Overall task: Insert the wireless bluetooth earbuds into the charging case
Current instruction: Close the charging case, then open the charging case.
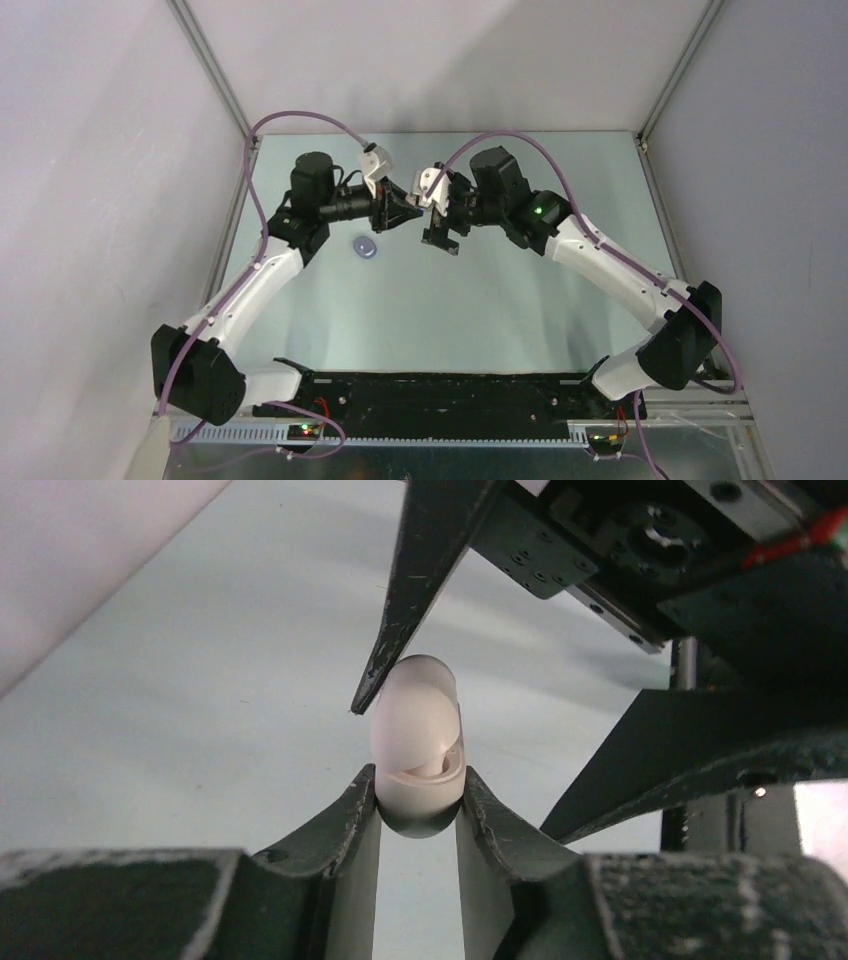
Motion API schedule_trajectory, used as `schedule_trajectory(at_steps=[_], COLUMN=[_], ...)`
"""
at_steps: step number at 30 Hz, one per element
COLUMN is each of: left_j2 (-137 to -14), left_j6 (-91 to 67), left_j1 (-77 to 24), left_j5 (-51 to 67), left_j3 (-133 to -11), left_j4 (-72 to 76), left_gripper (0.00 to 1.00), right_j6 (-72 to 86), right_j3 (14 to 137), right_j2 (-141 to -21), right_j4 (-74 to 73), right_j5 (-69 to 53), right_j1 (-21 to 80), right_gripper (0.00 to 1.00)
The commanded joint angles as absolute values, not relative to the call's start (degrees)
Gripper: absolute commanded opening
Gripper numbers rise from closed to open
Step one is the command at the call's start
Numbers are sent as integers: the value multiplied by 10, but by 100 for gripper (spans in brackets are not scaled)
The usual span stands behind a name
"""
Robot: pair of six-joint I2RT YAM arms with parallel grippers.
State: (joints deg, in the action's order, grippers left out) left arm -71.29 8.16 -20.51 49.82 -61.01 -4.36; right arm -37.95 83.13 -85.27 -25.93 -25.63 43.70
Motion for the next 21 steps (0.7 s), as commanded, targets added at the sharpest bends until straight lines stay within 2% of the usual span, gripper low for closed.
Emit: schedule_trajectory(at_steps=[1, 7, 11, 14, 17, 21], left_j2=[-740, -749, -737, -719, -710, -716], left_j6=[-21, -37, -33, 35, 106, 191], left_j1=[-202, -201, -202, -202, -202, -201], left_j5=[433, 446, 485, 534, 557, 576], left_j3=[-633, -621, -598, -594, -598, -629], left_j4=[7, 19, 51, 29, -22, -91], left_gripper=[0, 0, 0, 0, 0, 0], right_j6=[-387, -345, -292, -287, -290, -256], right_j3=[811, 790, 798, 812, 829, 839], right_j2=[-818, -814, -799, -777, -776, -792], right_j4=[-215, -204, -214, -251, -279, -271], right_j5=[-196, -184, -273, -377, -425, -427], right_j1=[453, 408, 353, 324, 323, 333], right_gripper=[99, 99, 99, 98, 97, 93])
